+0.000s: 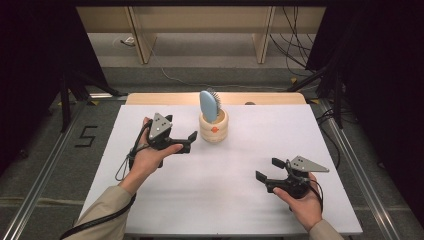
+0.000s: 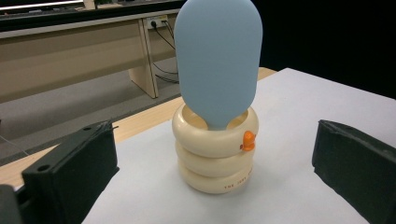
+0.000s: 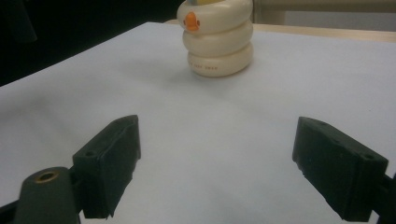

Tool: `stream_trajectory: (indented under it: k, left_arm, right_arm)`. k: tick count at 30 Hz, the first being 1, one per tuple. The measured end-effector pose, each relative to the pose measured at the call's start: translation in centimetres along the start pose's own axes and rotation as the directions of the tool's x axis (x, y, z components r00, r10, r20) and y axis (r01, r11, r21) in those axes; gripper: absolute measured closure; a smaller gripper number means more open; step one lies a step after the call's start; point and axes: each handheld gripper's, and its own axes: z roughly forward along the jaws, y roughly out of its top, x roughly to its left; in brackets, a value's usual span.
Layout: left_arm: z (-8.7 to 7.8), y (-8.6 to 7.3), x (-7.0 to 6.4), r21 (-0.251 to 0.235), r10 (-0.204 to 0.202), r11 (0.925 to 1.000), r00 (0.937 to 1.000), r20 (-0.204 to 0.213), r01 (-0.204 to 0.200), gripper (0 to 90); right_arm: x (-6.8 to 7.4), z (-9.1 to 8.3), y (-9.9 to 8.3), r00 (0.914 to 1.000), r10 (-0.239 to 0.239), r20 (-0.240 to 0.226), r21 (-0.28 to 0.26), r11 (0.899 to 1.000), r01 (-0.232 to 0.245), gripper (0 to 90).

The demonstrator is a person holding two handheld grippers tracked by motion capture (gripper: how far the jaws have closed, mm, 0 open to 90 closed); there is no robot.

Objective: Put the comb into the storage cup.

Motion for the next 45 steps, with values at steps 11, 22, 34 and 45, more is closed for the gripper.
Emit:
stream_trajectory:
  k: [11, 22, 34, 45]
  left_arm:
    - [-0.7, -0.7, 0.2, 0.003, -0.010, 1.0000, 0.9999, -0.004, 0.010, 0.0]
    - [-1.6, -1.3, 0.4, 0.007, -0.001, 1.0000, 1.0000, -0.009, 0.001, 0.0]
    - [-2.6, -2.5, 0.6, 0.017, -0.013, 0.9998, 0.9999, -0.010, 0.013, 0.0]
    - [-3.4, -3.6, 0.8, 0.023, -0.016, 0.9996, 0.9997, -0.018, 0.016, 0.0]
  right_arm:
    - [0.0, 0.0, 0.0, 1.0000, -0.001, 0.002, 0.001, 1.000, 0.001, 16.3]
    - [0.0, -0.1, 0.0, 1.0000, 0.001, 0.005, -0.001, 1.000, -0.001, 16.3]
    - [0.0, -0.1, 0.0, 1.0000, 0.000, 0.007, -0.003, 1.000, 0.000, 16.3]
    - [0.0, -0.1, 0.1, 1.0000, -0.002, 0.008, -0.003, 1.000, 0.002, 16.3]
